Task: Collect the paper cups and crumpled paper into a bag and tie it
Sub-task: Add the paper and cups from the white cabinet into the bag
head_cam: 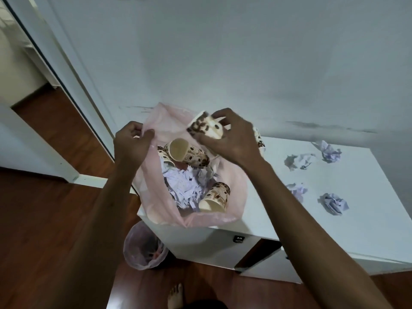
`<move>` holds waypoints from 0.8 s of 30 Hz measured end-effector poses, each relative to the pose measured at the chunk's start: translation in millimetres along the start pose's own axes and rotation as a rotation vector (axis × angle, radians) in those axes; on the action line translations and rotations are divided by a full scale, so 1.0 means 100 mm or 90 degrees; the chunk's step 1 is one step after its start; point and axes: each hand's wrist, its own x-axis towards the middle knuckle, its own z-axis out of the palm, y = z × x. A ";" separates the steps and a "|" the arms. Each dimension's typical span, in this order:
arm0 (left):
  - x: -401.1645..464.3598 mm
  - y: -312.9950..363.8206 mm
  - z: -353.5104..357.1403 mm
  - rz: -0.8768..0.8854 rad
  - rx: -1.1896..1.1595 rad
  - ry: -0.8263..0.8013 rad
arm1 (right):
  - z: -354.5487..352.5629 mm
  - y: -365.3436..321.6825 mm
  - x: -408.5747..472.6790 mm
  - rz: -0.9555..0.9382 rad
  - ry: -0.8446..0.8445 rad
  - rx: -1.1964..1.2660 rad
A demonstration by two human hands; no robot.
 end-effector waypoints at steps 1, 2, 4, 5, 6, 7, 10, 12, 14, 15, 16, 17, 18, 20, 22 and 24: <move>0.03 -0.02 -0.01 0.009 0.001 -0.005 | 0.12 -0.06 0.01 0.006 -0.040 -0.018; 0.05 -0.04 -0.02 0.015 0.001 -0.006 | 0.23 -0.11 0.01 0.008 -0.089 -0.041; 0.11 -0.09 -0.04 0.017 0.005 -0.003 | 0.42 -0.14 0.01 -0.010 -0.199 -0.054; 0.13 -0.11 -0.04 0.013 0.005 0.001 | 0.48 -0.14 0.01 -0.028 -0.240 -0.041; 0.16 -0.13 -0.05 0.004 0.003 0.006 | 0.49 -0.13 0.01 -0.046 -0.255 -0.022; 0.18 -0.15 -0.05 -0.008 -0.001 0.012 | 0.47 -0.12 0.03 -0.056 -0.241 0.001; 0.23 -0.18 -0.06 -0.023 0.002 0.033 | 0.27 -0.02 0.18 -0.045 -0.091 0.081; 0.27 -0.19 -0.10 -0.023 -0.001 0.043 | 0.09 0.16 0.31 -0.028 0.073 0.127; 0.30 -0.20 -0.14 -0.021 0.009 0.052 | -0.03 0.46 0.44 0.022 0.189 0.117; 0.30 -0.21 -0.16 -0.023 0.020 0.056 | -0.06 0.65 0.49 0.056 0.207 0.084; 0.31 -0.22 -0.18 -0.027 0.026 0.060 | -0.06 0.83 0.52 0.090 0.194 0.036; 0.32 -0.23 -0.19 -0.032 0.030 0.063 | -0.02 1.01 0.54 0.126 0.155 -0.013; 0.33 -0.25 -0.19 -0.038 0.033 0.065 | 0.04 1.17 0.55 0.165 0.098 -0.049; 0.35 -0.27 -0.20 -0.053 0.040 0.063 | 0.21 1.39 0.52 0.213 -0.008 -0.091; 0.36 -0.30 -0.20 -0.059 0.046 0.061 | 0.38 1.50 0.44 0.214 -0.067 -0.098; 0.36 -0.28 -0.18 -0.055 0.051 0.057 | 0.51 1.54 0.38 0.207 -0.090 -0.120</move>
